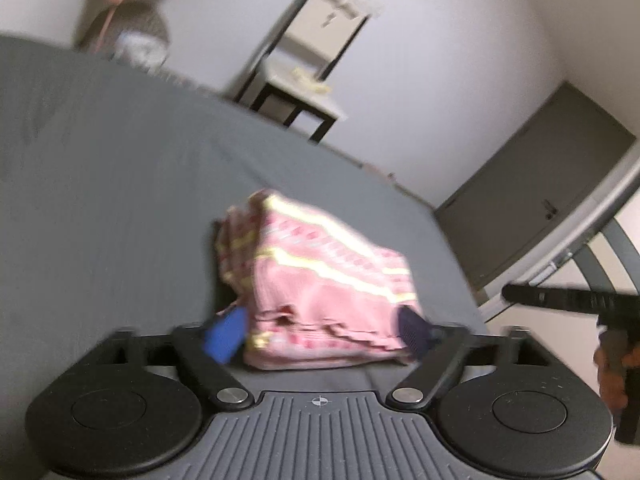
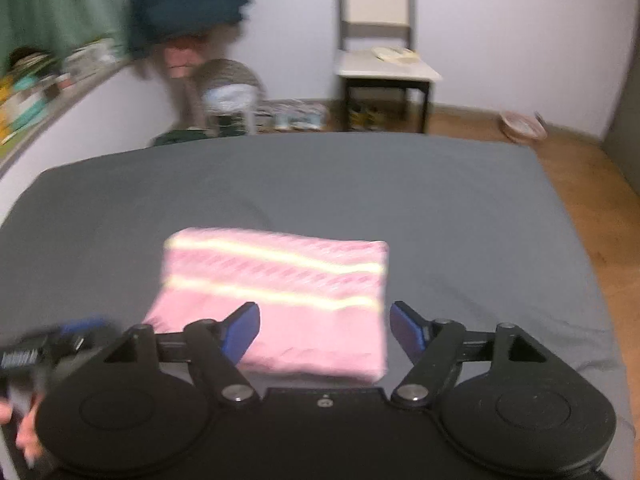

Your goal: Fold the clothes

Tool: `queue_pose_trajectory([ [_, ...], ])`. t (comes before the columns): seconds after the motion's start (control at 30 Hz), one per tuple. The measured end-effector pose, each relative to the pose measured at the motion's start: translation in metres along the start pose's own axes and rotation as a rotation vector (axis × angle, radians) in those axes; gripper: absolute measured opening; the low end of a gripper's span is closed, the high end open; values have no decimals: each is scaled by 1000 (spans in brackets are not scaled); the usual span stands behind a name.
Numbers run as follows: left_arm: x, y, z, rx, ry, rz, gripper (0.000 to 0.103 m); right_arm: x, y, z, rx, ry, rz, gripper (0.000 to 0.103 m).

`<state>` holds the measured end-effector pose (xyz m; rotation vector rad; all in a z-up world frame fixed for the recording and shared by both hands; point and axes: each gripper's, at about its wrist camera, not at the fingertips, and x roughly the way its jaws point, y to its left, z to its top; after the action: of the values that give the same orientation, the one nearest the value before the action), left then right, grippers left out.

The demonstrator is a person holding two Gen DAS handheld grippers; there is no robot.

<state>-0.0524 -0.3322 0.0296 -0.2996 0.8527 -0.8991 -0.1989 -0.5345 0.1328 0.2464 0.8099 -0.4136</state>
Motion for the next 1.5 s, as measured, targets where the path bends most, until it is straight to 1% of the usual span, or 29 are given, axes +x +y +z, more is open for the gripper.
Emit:
queue_pose_trajectory([
  [0.03,-11,-3,-3,9,-20,-2,103,-12,9,-9,-21,-49,17,80],
  [0.07,-21,-7,-5,19,-40,-4,103,-22,16,-20,-38,-108,29,85],
  [0.1,-32,-10,-8,28,-60,-6,103,-29,21,-30,-47,-167,29,90],
  [0.13,-43,-14,-10,37,-80,-9,103,-36,26,-41,-57,-225,29,92],
  [0.2,-58,-20,-14,59,-104,-5,103,-44,33,-59,-41,-334,22,103],
  [0.27,-69,-30,-18,102,-113,21,103,-44,36,-76,-6,-419,19,103],
  [0.37,-77,-41,-21,170,-122,57,103,-31,41,-92,2,-481,22,103],
  [0.47,-82,-48,-28,218,-149,83,103,-16,37,-98,5,-476,25,103],
  [0.53,-78,-47,-35,235,-168,107,103,-11,30,-104,51,-491,33,103],
  [0.6,-70,-44,-43,229,-172,136,103,-7,23,-112,105,-513,38,103],
  [0.67,-60,-38,-52,232,-182,164,103,0,22,-118,160,-543,-14,103],
  [0.77,-46,-32,-64,303,-209,204,103,14,23,-126,303,-577,-162,103],
  [0.8,-41,-29,-68,328,-218,217,103,20,24,-129,328,-581,-199,103],
  [0.83,-37,-28,-71,361,-221,225,103,28,27,-132,311,-573,-215,103],
  [0.97,-16,-16,-79,477,-168,256,103,61,40,-145,230,-541,-271,103],
  [1.03,-5,-10,-83,516,-133,275,103,73,51,-159,130,-523,-255,103],
  [1.07,-2,-7,-85,526,-127,276,103,78,56,-163,84,-514,-243,103],
  [1.13,3,-1,-89,546,-117,278,103,85,66,-169,57,-500,-257,103],
  [1.2,9,5,-94,549,-115,282,103,92,71,-171,56,-479,-257,103],
  [1.33,18,16,-100,525,-96,280,103,98,76,-177,50,-450,-238,103],
  [1.4,24,19,-100,505,-77,286,103,100,75,-179,67,-439,-243,103],
  [1.5,29,19,-99,504,-66,288,103,105,71,-179,98,-411,-265,103],
])
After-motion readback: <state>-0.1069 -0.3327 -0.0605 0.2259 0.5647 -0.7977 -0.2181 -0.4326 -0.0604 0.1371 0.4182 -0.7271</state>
